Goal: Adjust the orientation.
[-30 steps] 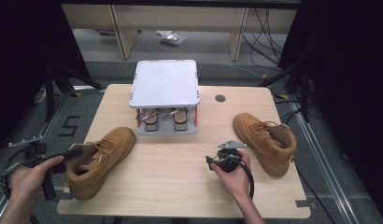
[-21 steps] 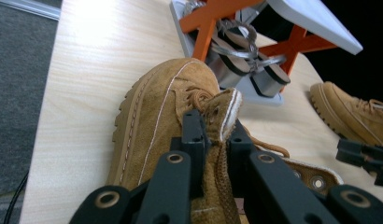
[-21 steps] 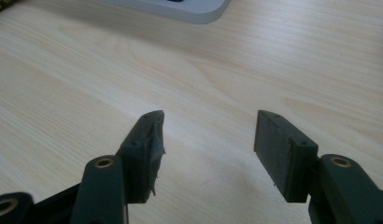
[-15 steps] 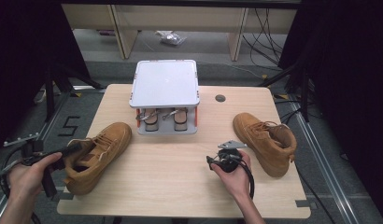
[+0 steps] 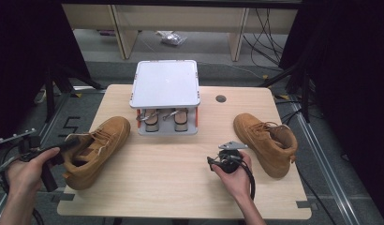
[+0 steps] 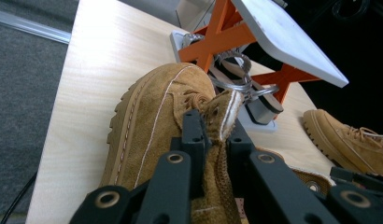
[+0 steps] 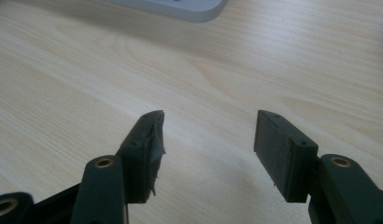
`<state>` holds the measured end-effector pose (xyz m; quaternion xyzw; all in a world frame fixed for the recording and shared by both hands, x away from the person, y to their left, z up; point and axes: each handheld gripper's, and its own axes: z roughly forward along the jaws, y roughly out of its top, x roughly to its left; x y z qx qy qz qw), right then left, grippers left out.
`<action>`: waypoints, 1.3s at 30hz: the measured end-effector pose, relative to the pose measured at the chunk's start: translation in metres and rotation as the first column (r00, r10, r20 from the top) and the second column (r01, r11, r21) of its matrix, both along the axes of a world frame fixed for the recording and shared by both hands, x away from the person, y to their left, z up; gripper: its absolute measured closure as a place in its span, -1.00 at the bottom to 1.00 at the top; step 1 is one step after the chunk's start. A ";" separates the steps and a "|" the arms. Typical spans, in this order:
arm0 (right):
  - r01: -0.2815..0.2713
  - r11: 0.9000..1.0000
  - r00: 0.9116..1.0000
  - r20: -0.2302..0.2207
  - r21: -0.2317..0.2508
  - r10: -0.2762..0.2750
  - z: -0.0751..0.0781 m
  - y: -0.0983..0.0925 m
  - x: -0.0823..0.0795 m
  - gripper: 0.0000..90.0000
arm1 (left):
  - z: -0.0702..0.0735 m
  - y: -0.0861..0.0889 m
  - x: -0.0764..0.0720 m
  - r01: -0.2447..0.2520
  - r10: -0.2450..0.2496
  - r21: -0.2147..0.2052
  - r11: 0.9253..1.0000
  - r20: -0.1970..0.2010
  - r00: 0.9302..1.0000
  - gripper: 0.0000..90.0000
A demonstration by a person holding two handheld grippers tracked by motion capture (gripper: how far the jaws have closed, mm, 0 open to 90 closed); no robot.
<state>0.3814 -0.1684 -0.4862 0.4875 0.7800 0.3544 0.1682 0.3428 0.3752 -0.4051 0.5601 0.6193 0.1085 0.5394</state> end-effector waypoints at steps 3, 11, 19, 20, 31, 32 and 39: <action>0.006 1.000 1.000 -0.002 -0.002 -0.006 0.000 -0.001 -0.001 -0.04 | 0.002 0.001 0.002 -0.005 0.005 -0.002 1.000 0.010 1.000 0.83; -0.005 1.000 1.000 0.018 -0.014 0.005 0.000 -0.003 0.001 -0.04 | 0.009 0.002 0.010 -0.026 0.026 -0.005 1.000 0.020 0.999 0.83; 0.004 1.000 1.000 0.003 -0.007 -0.004 0.000 -0.003 0.000 -0.04 | 0.013 0.004 0.016 -0.034 0.034 -0.003 0.999 0.020 0.999 0.83; 0.007 1.000 1.000 -0.001 -0.006 -0.007 0.000 -0.003 0.000 -0.04 | 0.013 0.004 0.017 -0.036 0.036 -0.004 0.999 0.021 0.999 0.83; 0.010 1.000 1.000 0.004 -0.005 -0.010 0.000 -0.002 0.000 -0.04 | 0.020 0.007 0.025 -0.058 0.058 -0.018 0.998 0.036 0.998 0.83; 0.009 1.000 1.000 0.003 -0.004 -0.009 0.000 -0.003 0.000 -0.04 | 0.020 0.007 0.026 -0.059 0.059 -0.021 0.998 0.036 0.998 0.83; 0.009 1.000 1.000 0.006 -0.003 -0.009 -0.001 -0.002 0.000 -0.04 | 0.022 0.007 0.033 -0.067 0.068 -0.027 0.997 0.038 0.997 0.83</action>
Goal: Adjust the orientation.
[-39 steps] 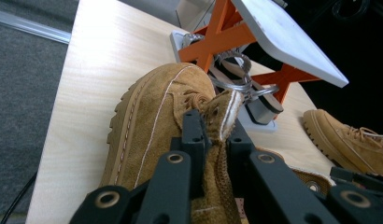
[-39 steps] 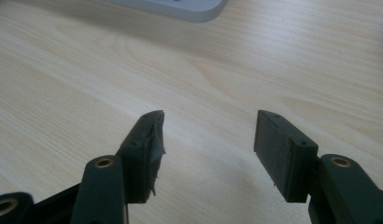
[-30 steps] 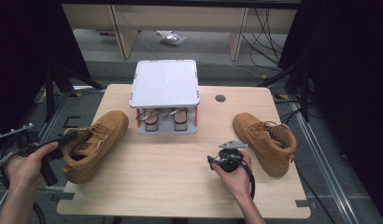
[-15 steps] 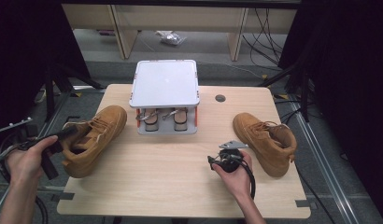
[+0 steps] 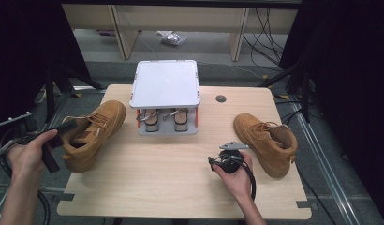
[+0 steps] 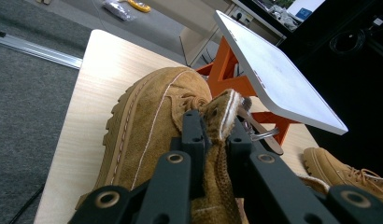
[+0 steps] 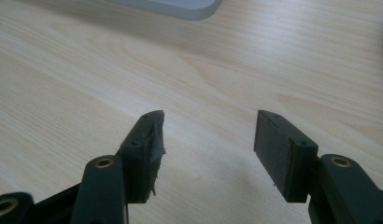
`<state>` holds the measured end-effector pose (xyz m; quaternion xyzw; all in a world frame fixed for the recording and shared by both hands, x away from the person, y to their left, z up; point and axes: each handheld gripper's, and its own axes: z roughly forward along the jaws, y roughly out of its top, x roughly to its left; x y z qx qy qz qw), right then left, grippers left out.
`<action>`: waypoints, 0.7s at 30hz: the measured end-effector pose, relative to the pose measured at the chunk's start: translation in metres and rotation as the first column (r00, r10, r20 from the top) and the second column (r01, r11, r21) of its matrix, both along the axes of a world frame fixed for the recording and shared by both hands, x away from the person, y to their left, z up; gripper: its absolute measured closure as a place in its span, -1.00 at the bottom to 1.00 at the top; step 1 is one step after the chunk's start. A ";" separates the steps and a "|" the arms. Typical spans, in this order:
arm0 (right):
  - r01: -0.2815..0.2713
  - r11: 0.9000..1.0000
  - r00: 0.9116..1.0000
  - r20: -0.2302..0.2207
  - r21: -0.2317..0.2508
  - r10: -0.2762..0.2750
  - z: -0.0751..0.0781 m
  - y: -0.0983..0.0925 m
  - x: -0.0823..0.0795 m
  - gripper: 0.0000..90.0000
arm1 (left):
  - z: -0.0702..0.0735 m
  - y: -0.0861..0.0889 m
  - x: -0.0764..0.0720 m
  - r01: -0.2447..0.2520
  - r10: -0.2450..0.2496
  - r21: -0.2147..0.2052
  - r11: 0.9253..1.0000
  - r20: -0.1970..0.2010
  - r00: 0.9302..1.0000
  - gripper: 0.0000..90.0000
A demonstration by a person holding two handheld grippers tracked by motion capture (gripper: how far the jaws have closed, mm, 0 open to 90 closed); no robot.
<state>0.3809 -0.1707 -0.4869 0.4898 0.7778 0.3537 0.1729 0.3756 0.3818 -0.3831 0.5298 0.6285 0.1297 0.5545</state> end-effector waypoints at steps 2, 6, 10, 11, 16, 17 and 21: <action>0.003 1.000 1.000 -0.004 0.003 -0.003 0.000 0.000 0.000 -0.04 | 0.000 0.000 0.001 -0.002 0.002 -0.003 1.000 0.001 1.000 0.83; -0.006 1.000 1.000 0.003 0.005 0.006 -0.001 -0.001 0.001 -0.04 | 0.001 0.000 0.004 -0.006 0.006 -0.008 1.000 0.004 1.000 0.83; -0.005 1.000 1.000 -0.001 -0.002 0.005 -0.001 -0.001 0.001 -0.04 | 0.003 0.001 0.006 -0.012 0.013 -0.012 1.000 0.010 1.000 0.83; -0.001 1.000 1.000 0.001 -0.006 0.001 0.000 -0.001 0.000 -0.04 | 0.004 0.001 0.007 -0.014 0.014 -0.009 1.000 0.008 1.000 0.83; -0.006 1.000 1.000 -0.004 -0.001 0.006 -0.001 -0.001 0.000 -0.04 | 0.008 0.001 0.011 -0.018 0.018 -0.015 1.000 0.018 1.000 0.83; -0.007 1.000 1.000 -0.003 -0.003 0.007 -0.001 -0.001 0.000 -0.04 | 0.009 0.001 0.012 -0.019 0.019 -0.018 1.000 0.019 1.000 0.83; 0.000 1.000 1.000 -0.004 -0.006 0.000 0.000 -0.001 0.000 -0.04 | 0.013 0.000 0.016 -0.026 0.026 -0.024 0.999 0.024 0.999 0.83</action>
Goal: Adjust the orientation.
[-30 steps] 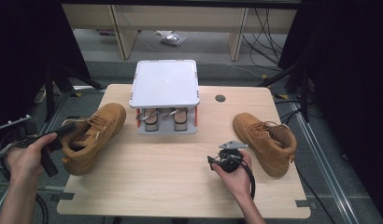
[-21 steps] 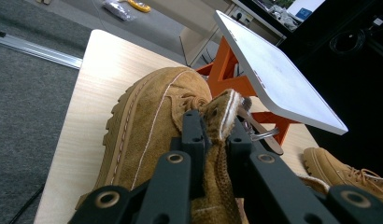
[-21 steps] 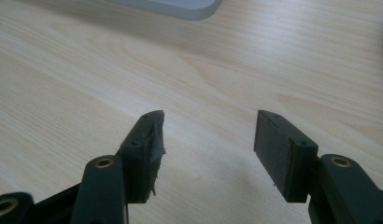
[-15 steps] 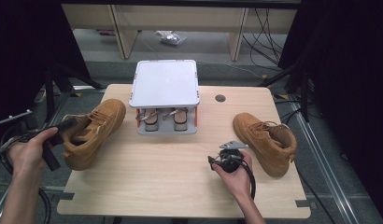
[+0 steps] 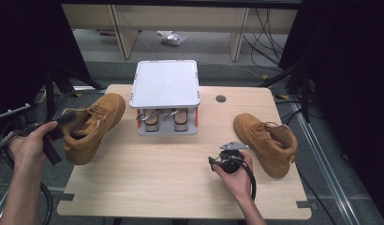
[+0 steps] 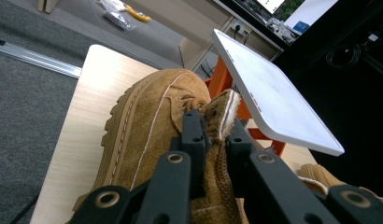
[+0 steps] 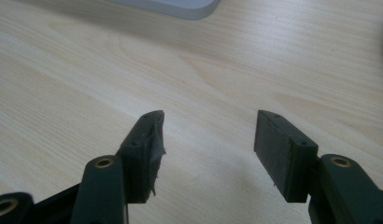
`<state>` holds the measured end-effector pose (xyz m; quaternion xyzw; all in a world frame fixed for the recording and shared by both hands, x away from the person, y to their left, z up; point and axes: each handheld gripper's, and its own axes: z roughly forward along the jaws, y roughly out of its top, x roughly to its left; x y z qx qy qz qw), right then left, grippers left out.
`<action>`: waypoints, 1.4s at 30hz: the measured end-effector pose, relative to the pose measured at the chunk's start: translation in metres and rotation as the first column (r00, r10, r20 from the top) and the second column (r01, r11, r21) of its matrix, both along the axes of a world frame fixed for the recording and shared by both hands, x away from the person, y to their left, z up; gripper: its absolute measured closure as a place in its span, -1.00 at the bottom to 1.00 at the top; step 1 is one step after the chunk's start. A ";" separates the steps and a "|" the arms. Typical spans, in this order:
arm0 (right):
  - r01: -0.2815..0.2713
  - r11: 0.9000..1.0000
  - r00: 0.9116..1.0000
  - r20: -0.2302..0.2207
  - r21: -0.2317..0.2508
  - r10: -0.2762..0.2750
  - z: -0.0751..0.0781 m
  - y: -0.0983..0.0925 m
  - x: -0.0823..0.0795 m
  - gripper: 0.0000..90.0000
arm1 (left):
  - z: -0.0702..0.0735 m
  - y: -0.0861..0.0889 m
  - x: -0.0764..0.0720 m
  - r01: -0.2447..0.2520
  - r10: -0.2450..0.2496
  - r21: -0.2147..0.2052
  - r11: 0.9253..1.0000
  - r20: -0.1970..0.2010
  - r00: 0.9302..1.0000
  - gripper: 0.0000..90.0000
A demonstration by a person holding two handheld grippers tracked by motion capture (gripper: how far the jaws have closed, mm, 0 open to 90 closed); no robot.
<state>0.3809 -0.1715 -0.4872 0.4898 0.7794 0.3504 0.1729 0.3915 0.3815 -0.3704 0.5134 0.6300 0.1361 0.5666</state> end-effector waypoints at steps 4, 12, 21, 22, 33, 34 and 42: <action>0.005 1.000 1.000 -0.004 -0.001 -0.005 0.001 0.001 -0.001 -0.04 | 0.003 -0.001 0.004 -0.005 0.005 0.002 1.000 0.006 1.000 0.83; 0.003 1.000 1.000 -0.004 0.000 -0.003 -0.001 0.001 -0.001 -0.04 | 0.008 -0.003 0.010 -0.012 0.012 -0.002 1.000 0.011 1.000 0.83; 0.003 1.000 1.000 -0.006 -0.003 -0.003 -0.001 0.002 -0.001 -0.04 | 0.013 -0.003 0.015 -0.007 0.007 -0.007 1.000 0.018 1.000 0.83; 0.003 1.000 1.000 -0.004 0.000 -0.003 -0.002 0.002 -0.001 -0.04 | 0.013 -0.004 0.015 -0.013 0.014 -0.018 1.000 0.020 1.000 0.83; 0.002 1.000 1.000 -0.006 -0.003 -0.002 -0.001 0.001 -0.001 -0.04 | 0.017 -0.004 0.020 -0.010 0.010 -0.020 1.000 0.028 1.000 0.83; 0.002 1.000 1.000 -0.006 -0.003 -0.002 -0.001 0.001 0.000 -0.04 | 0.017 -0.004 0.020 -0.010 0.011 -0.017 1.000 0.029 1.000 0.83; 0.000 1.000 1.000 -0.006 -0.007 0.000 -0.001 0.001 0.000 -0.04 | 0.020 -0.006 0.022 -0.018 0.019 -0.029 0.999 0.029 0.999 0.83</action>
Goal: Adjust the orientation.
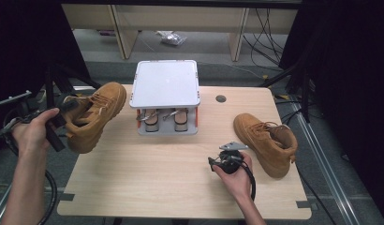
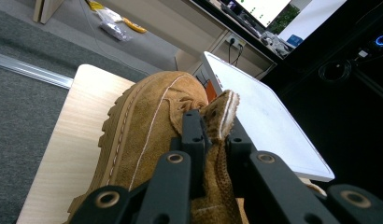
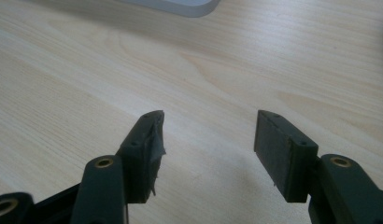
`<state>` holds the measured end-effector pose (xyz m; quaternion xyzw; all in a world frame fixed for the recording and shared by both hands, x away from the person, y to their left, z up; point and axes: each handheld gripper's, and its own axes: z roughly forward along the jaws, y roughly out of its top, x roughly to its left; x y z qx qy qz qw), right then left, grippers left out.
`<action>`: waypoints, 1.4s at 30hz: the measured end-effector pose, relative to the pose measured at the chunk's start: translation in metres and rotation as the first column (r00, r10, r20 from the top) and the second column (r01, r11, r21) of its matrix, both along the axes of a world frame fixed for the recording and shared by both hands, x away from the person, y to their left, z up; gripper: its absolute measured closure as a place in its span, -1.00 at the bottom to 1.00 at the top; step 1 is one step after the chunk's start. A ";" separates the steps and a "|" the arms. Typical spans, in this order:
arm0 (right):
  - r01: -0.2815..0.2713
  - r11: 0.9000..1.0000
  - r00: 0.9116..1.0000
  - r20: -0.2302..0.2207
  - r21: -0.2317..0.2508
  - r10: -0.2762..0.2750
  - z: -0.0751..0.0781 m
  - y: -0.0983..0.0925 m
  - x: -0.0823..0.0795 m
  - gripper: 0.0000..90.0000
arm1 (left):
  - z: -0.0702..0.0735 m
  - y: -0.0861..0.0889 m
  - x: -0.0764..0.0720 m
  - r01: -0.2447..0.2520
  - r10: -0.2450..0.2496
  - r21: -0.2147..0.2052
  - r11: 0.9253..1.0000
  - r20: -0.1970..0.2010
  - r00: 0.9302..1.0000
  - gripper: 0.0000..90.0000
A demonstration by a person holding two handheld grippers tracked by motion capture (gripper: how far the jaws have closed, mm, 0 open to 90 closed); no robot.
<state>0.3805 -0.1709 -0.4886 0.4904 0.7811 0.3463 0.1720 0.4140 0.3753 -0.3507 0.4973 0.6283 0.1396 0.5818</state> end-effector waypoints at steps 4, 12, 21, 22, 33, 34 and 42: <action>-0.001 1.000 1.000 0.003 0.002 0.001 0.000 -0.001 0.001 -0.04 | 0.000 0.000 0.002 0.005 -0.005 0.001 1.000 0.007 1.000 0.83; 0.011 1.000 1.000 -0.017 0.014 -0.011 0.000 0.000 -0.001 -0.04 | 0.004 -0.001 0.003 0.006 -0.006 -0.008 1.000 0.009 1.000 0.83; -0.002 1.000 1.000 0.005 0.005 0.002 -0.001 -0.001 0.001 -0.04 | 0.008 -0.004 0.006 0.007 -0.006 -0.014 1.000 0.016 1.000 0.83; -0.002 1.000 1.000 0.005 0.005 0.002 -0.001 -0.001 0.001 -0.04 | 0.008 -0.004 0.007 0.010 -0.010 -0.011 1.000 0.021 1.000 0.83; -0.004 1.000 1.000 0.009 0.012 0.004 0.000 -0.001 0.000 -0.04 | 0.015 -0.007 0.011 0.007 -0.007 -0.025 1.000 0.029 1.000 0.83; 0.012 1.000 1.000 -0.007 0.021 -0.011 0.001 -0.001 -0.001 -0.04 | 0.016 -0.007 0.012 0.008 -0.007 -0.029 1.000 0.031 1.000 0.83; -0.007 1.000 1.000 0.013 0.021 0.007 0.000 -0.002 0.003 -0.04 | 0.022 -0.006 0.015 0.002 -0.001 -0.028 1.000 0.038 0.999 0.83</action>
